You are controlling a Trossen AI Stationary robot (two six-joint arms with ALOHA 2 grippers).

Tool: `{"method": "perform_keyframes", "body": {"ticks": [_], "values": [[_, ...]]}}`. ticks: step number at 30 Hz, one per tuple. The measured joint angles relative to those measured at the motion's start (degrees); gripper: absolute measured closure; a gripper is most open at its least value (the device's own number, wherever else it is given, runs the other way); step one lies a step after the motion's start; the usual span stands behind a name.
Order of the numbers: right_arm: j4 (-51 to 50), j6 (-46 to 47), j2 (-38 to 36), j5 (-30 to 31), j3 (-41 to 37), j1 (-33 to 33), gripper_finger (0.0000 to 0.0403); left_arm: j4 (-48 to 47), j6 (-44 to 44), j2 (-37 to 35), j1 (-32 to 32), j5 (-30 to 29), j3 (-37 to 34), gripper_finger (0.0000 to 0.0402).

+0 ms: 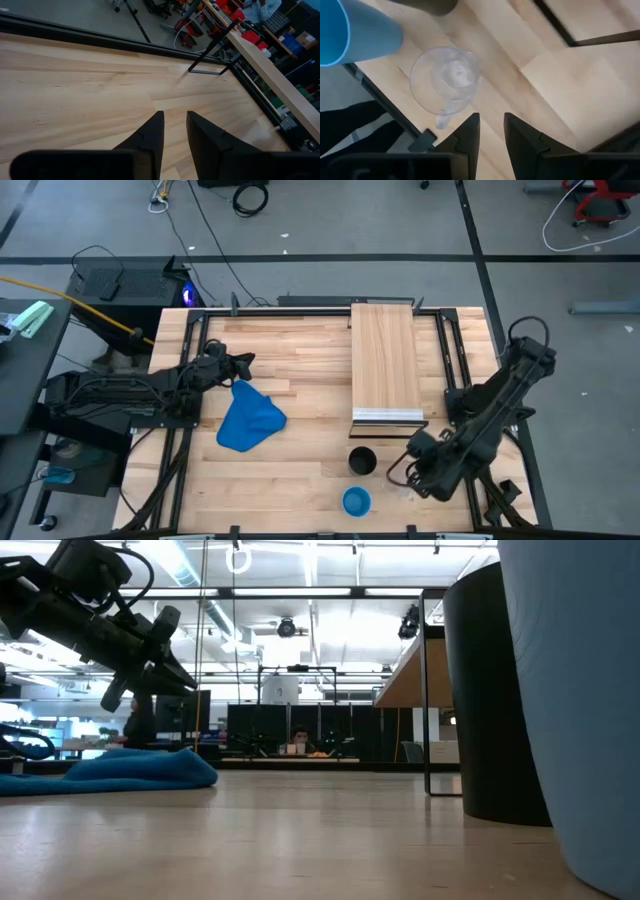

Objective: Stack small to large cups/mugs on shelf
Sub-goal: Put the transparent mug on the shelf

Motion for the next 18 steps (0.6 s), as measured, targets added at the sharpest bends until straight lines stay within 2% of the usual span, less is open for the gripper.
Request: {"method": "perform_keyframes", "body": {"ticks": [9,18], "values": [[3.9,0.5,5.0,-0.3,0.0,-1.6,0.0307,0.0,0.0,0.0,0.0,0.0,0.0,0.0319],[6.0,0.1,8.8,-1.4,0.0,-2.3,0.0307,0.0,0.0,0.0,0.0,0.0,0.0,0.0308]]}}
